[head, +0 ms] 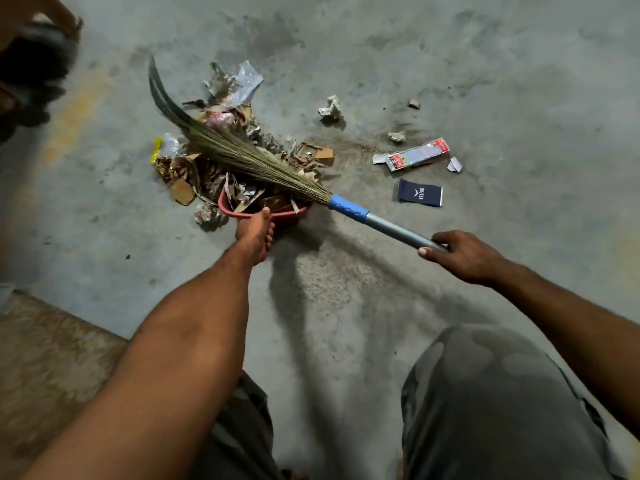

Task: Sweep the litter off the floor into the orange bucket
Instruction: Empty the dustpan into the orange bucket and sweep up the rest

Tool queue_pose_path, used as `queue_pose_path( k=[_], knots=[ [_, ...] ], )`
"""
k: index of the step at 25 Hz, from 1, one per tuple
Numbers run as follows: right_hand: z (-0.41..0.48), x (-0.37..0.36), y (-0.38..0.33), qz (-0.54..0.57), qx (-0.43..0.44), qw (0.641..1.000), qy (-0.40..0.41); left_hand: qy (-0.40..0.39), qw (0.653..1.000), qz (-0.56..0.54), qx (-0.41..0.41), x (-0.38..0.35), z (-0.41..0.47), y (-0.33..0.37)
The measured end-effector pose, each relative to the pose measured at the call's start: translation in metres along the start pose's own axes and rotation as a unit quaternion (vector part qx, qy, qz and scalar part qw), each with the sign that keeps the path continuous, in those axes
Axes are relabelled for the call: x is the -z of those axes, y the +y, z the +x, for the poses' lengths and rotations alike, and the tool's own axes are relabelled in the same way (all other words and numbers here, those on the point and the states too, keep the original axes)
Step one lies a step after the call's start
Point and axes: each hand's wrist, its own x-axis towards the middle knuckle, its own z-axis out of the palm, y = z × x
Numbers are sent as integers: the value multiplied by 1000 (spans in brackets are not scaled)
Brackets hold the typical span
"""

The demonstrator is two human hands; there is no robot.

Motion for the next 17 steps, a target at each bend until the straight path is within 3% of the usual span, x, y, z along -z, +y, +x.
queue_pose_path(
  k=[7, 17],
  knots=[
    [-66, 32, -29, 32, -41, 998, 28, 12, 998, 9, -61, 15, -62, 34],
    [-203, 209, -138, 41, -54, 997, 32, 13, 997, -28, -65, 79, -237, 170]
  ],
)
